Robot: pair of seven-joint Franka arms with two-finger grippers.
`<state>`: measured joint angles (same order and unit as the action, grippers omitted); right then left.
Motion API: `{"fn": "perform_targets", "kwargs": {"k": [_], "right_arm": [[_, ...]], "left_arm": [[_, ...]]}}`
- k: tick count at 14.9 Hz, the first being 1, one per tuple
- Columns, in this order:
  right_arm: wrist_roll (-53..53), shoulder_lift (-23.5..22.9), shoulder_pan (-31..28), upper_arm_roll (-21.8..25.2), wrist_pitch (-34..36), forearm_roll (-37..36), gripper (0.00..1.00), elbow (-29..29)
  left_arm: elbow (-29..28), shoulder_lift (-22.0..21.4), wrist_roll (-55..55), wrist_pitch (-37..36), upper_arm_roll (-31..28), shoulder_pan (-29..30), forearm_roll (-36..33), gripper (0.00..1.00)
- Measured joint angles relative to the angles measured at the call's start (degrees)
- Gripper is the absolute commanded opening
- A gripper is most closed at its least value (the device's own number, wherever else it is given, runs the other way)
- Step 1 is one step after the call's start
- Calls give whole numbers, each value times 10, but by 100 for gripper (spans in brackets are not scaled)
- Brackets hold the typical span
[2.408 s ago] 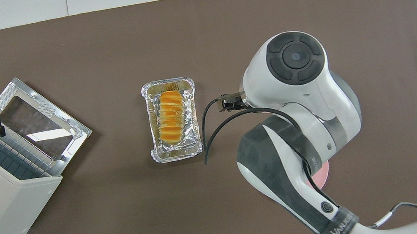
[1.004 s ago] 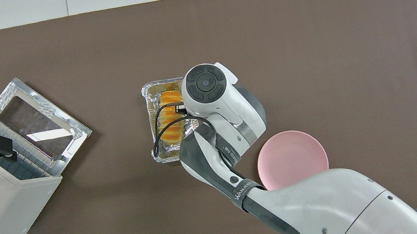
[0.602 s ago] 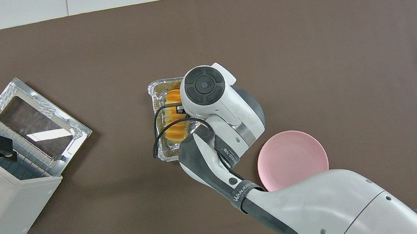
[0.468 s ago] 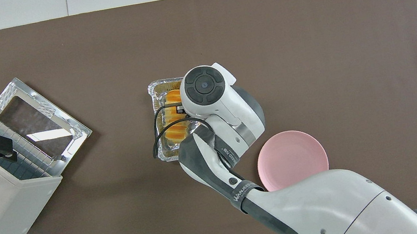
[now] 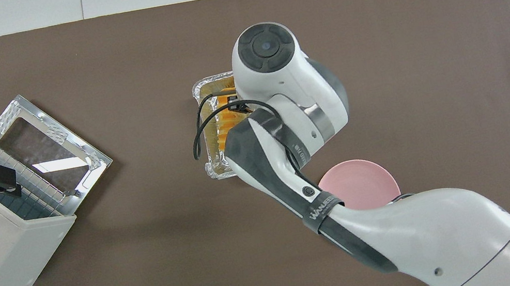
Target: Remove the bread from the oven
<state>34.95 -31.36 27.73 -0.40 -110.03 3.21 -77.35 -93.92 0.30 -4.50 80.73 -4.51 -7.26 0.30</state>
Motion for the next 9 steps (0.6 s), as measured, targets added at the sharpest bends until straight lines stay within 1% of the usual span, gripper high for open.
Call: {"fn": "perform_targets", "kwargs": {"k": [2, 5, 7, 9], "right_arm": [[-51, 11, -47, 1, 28, 13, 0, 18], [-131, 18, -108, 1, 46, 21, 0, 19], [-175, 18, -136, 1, 47, 22, 0, 4], [-218, 18, -164, 2, 33, 22, 0, -27]], "left_arm": [[0, -1, 0, 0, 0, 0, 0, 100], [0, -1, 0, 0, 1, 0, 0, 100], [0, -1, 0, 1, 2, 0, 0, 100], [0, -1, 0, 8, 3, 0, 1, 100]]}}
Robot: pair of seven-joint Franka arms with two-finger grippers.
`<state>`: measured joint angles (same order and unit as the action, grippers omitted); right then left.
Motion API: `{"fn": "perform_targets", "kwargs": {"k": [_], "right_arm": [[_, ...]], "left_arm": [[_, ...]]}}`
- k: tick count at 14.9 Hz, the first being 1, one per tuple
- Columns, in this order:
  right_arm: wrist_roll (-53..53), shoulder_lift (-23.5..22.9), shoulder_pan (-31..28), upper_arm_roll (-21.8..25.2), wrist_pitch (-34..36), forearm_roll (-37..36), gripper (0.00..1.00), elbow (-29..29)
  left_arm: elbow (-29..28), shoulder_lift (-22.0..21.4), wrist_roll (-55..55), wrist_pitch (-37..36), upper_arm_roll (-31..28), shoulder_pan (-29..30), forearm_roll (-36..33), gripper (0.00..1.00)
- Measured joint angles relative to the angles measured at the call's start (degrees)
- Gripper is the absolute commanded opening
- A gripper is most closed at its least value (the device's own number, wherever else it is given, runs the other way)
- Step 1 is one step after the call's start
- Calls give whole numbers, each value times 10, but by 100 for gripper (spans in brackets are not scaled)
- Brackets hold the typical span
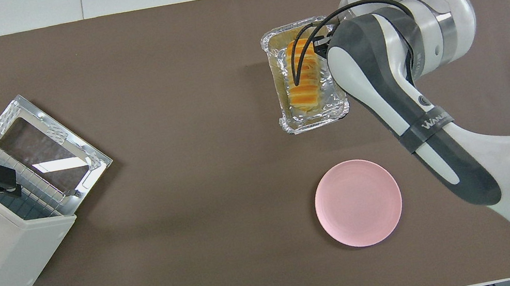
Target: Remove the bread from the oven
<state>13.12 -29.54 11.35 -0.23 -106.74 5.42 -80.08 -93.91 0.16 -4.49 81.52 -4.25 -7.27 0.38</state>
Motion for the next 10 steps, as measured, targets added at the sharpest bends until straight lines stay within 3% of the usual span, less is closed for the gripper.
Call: {"fn": "perform_targets", "kwargs": {"k": [3, 8, 9, 10], "right_arm": [[-45, 0, -35, 0, -56, 0, 0, -58], [-48, 1, -47, 0, -114, 0, 0, -105], [-48, 1, -48, 0, -123, 0, 15, -113], [-48, 1, -48, 0, -129, 0, 82, -119]], "left_arm": [[0, 0, 0, 10, 0, 0, 1, 100], [0, 0, 0, 11, 1, 0, 2, 100], [0, 0, 0, 11, 1, 0, 2, 100], [0, 0, 0, 11, 1, 0, 2, 100]]}}
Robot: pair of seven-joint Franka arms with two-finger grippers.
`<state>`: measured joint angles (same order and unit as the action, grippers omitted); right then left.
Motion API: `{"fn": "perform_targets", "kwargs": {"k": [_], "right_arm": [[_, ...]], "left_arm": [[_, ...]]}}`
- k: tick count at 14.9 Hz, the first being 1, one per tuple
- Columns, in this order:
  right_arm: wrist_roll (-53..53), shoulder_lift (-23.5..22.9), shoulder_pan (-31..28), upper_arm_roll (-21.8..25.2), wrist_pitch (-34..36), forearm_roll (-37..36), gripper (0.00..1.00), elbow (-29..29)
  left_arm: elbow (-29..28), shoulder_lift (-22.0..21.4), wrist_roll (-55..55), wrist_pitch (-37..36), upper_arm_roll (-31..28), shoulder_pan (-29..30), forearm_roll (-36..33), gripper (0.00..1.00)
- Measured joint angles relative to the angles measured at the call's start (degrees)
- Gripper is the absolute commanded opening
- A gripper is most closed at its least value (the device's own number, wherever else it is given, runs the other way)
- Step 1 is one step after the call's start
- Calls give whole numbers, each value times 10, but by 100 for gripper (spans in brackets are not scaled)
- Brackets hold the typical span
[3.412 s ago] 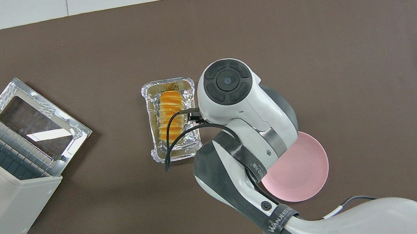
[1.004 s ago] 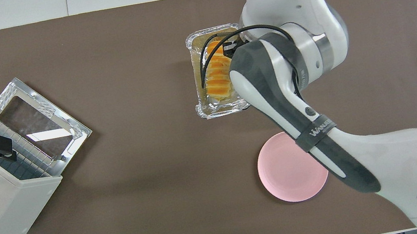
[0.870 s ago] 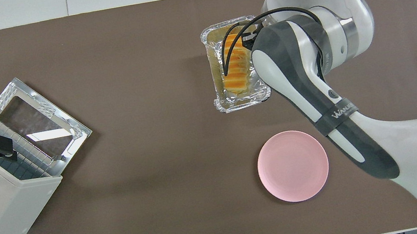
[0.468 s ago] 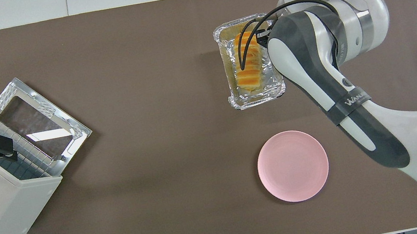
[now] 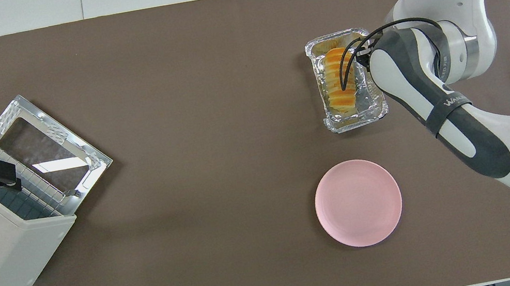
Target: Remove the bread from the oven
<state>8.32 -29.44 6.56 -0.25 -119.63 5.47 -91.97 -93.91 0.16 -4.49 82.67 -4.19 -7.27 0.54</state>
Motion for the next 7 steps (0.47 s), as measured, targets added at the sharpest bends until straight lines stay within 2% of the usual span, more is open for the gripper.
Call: {"fn": "perform_targets", "kwargs": {"k": [1, 7], "right_arm": [[0, 0, 0, 0, -2, 0, 100, -3], [0, 14, 0, -1, 22, 0, 100, -4]], "left_arm": [[0, 0, 0, 0, 0, 0, 0, 100], [0, 0, 0, 0, 0, 0, 0, 100]]}}
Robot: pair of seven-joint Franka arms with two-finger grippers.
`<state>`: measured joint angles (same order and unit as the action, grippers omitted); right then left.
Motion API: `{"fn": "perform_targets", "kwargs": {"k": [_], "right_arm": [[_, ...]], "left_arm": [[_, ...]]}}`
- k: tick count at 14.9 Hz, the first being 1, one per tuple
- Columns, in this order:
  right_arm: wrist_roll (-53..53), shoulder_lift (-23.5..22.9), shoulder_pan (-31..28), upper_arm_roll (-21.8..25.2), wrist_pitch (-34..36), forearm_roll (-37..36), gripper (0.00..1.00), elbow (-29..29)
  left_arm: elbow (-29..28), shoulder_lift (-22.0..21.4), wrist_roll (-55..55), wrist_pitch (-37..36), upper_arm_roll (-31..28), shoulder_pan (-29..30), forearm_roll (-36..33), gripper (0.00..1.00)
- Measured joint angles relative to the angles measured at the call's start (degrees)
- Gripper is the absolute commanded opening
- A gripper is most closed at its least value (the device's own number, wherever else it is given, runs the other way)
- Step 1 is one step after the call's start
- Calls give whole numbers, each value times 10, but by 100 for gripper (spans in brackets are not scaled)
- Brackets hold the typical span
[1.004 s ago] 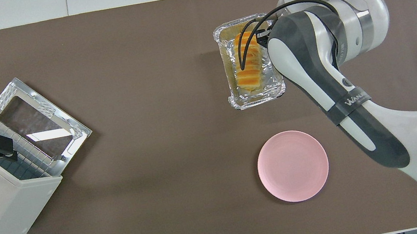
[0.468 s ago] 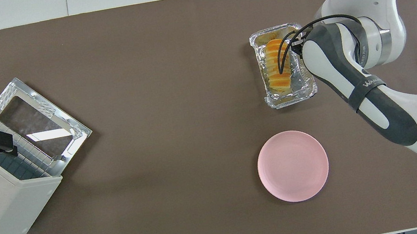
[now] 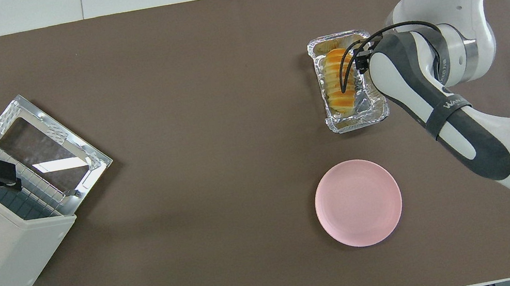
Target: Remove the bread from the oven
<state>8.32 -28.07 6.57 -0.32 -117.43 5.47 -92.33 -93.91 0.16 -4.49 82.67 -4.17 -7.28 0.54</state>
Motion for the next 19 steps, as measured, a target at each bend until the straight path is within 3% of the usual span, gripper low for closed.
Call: {"fn": "perform_targets", "kwargs": {"k": [7, 14, 19], "right_arm": [[62, 22, 48, -2, 48, -11, 100, 39], [79, -20, 58, 1, 2, -26, 100, 33], [79, -24, 61, 1, -52, -26, 100, -6]], "left_arm": [[0, 0, 0, 0, 0, 0, 0, 100], [0, 0, 0, 0, -6, 2, 0, 100], [0, 0, 0, 0, -6, 2, 0, 100]]}}
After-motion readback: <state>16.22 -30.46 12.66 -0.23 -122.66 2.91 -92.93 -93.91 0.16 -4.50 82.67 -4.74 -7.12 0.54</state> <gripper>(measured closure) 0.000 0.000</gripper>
